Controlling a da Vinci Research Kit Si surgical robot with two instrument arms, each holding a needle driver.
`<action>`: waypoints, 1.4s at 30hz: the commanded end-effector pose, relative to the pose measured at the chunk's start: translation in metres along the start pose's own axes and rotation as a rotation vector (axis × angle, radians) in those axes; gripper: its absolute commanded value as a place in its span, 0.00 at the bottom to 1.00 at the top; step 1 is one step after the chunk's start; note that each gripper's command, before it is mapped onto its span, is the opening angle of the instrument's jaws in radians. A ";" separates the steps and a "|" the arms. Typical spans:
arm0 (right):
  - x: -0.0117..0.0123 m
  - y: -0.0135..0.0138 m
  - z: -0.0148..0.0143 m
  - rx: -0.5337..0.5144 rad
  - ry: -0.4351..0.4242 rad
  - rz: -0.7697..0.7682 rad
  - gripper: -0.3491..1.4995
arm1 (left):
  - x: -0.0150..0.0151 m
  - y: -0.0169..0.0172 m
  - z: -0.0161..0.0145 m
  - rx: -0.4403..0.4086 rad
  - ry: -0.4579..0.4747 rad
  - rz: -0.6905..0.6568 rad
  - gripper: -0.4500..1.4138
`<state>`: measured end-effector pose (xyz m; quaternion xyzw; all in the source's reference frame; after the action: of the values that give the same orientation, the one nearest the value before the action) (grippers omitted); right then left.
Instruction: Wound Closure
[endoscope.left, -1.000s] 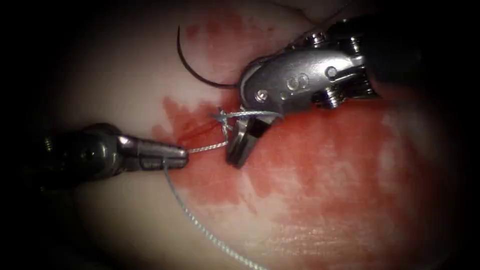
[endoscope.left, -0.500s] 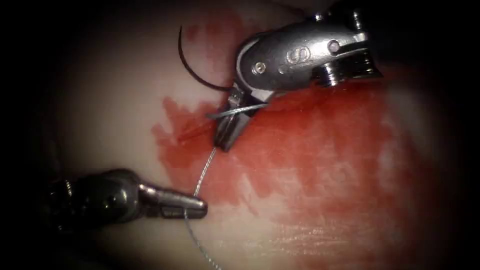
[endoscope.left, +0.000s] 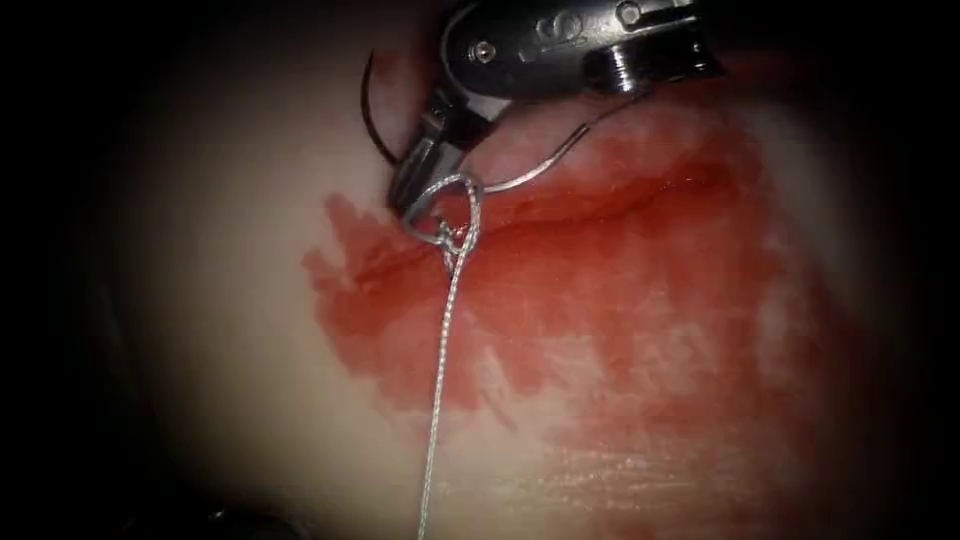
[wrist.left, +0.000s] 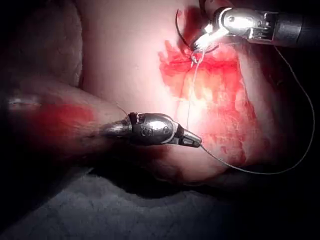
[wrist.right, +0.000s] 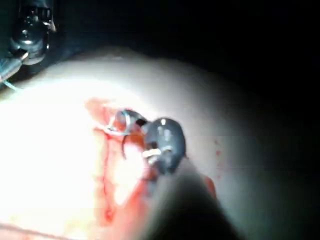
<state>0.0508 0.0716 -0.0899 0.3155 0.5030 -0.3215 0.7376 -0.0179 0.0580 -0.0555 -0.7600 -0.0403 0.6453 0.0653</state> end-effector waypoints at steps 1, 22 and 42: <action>0.0000 0.0015 0.0000 -0.010 -0.001 0.003 0.00 | -0.0004 0.0002 0.0007 -0.004 0.003 0.002 0.05; -0.0010 0.0016 0.0023 -0.193 -0.050 0.198 0.00 | -0.0002 0.0068 0.0051 -0.042 0.011 -0.043 0.05; -0.0036 0.0035 -0.0001 -0.303 -0.087 0.234 0.00 | -0.0043 0.0129 0.0067 -0.092 -0.019 -0.104 0.05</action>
<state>0.0515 0.0738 -0.0861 0.2441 0.4714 -0.1670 0.8308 -0.0250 0.0451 -0.0550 -0.7529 -0.1095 0.6458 0.0642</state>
